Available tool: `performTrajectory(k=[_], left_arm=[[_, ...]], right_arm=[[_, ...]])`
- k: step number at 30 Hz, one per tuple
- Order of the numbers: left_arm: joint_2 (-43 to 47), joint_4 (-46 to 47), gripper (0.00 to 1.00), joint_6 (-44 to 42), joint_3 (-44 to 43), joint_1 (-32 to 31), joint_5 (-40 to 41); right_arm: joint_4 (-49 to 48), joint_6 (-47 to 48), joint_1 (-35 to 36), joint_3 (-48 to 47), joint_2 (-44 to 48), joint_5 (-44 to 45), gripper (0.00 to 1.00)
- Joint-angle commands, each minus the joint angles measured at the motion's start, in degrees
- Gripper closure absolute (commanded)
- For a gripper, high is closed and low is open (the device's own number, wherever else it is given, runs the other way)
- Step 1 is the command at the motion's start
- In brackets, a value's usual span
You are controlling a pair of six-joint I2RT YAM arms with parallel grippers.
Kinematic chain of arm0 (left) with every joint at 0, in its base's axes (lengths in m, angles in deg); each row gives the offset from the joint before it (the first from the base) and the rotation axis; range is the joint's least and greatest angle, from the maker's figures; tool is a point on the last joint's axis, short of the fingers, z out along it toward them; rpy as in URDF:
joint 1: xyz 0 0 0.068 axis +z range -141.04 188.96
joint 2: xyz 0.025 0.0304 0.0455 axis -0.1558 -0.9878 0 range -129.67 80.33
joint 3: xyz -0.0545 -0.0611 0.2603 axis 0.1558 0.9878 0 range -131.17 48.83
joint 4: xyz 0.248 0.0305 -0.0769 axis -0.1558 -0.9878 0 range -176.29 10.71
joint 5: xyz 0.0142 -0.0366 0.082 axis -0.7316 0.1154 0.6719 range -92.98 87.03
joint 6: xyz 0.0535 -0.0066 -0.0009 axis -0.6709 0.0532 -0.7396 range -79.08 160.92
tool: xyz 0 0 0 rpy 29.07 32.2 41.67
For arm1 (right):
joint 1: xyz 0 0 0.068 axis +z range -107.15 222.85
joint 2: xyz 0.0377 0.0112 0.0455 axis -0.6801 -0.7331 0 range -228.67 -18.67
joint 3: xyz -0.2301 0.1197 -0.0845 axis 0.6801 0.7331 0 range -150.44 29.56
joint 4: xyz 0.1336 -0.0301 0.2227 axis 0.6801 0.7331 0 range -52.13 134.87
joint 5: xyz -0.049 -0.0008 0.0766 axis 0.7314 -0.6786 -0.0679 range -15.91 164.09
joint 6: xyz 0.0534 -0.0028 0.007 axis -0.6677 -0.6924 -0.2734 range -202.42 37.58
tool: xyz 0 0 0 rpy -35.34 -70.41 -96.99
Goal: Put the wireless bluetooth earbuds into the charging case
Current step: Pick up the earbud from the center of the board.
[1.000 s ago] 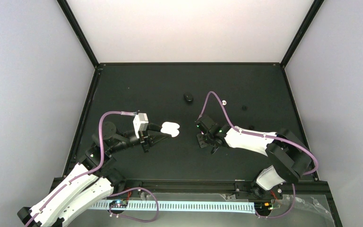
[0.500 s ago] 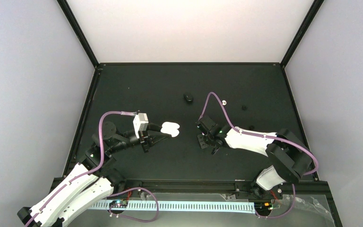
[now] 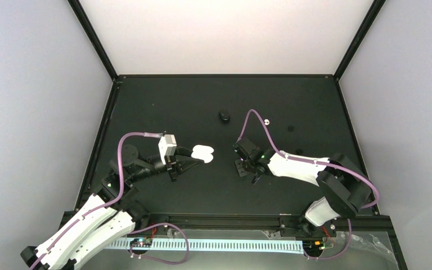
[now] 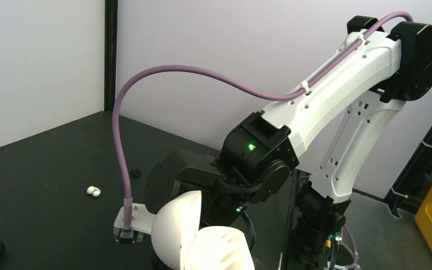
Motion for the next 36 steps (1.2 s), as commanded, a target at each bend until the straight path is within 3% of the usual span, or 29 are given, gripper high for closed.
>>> performTrajectory(k=[1,13,19,21,30,36], left_arm=[[0.2,0.1,0.98,0.8,-1.0,0.1,-0.8],[0.2,0.0,0.99,0.7,-0.9,0.1,-0.7],[0.2,0.2,0.98,0.6,-1.0,0.1,-0.7],[0.2,0.1,0.98,0.5,-1.0,0.1,-0.7],[1.0,0.5,0.98,-0.7,-1.1,0.0,-4.0],[2.4,3.6,0.98,-0.8,0.0,-0.1,-8.7]], right_arm=[[-0.8,-0.3,0.2,-0.8,1.4,1.4,0.87],[-0.9,-0.6,0.3,-0.8,2.7,1.5,0.99],[1.6,1.2,0.2,-1.1,10.5,0.1,0.99],[2.6,3.0,0.3,-1.5,15.4,-3.0,0.99],[10.2,15.8,0.5,-8.5,37.1,-33.7,0.99],[22.1,23.9,1.2,-16.7,41.3,-32.6,0.99]])
